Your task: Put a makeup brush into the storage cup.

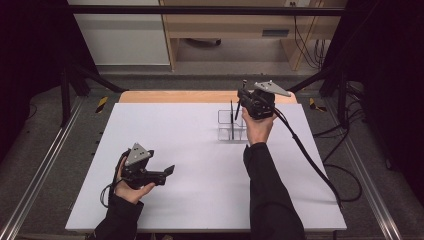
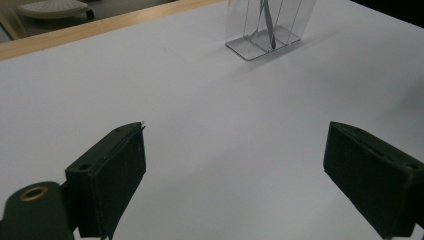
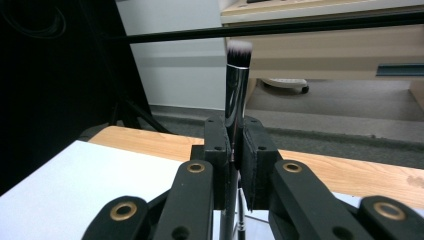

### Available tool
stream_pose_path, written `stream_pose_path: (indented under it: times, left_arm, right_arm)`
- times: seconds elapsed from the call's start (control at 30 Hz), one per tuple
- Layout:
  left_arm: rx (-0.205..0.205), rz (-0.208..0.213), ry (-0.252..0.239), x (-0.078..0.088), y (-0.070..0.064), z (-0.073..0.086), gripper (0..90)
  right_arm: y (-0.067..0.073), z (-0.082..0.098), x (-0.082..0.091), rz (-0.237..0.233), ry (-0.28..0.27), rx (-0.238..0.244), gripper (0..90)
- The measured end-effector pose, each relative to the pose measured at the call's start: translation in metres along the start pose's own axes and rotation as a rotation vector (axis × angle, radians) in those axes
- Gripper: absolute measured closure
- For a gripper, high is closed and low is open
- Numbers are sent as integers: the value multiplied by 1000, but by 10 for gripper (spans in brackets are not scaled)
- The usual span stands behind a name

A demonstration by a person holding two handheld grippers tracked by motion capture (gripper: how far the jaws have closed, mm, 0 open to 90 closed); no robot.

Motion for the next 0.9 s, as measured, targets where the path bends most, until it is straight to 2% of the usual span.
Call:
stream_pose_path:
  times: [0.53, 0.9]
  left_arm:
    - [-7, 1, 3, 0, -1, 0, 92]
    - [-11, -1, 6, 0, -1, 0, 92]
  right_arm:
    - [-4, 5, -16, 38, 28, 7, 839]
    - [-1, 13, -25, 44, 53, 28, 838]
Point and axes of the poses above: each handheld gripper's, and its own axes: x roughly backward along the jaws, z roughly out of its underside, y roughly to its left, the point moved 2 cm from there along -x, roughly forward along the jaws, and after that the axes turned 14 degrees about x, right-handed, at the moved point
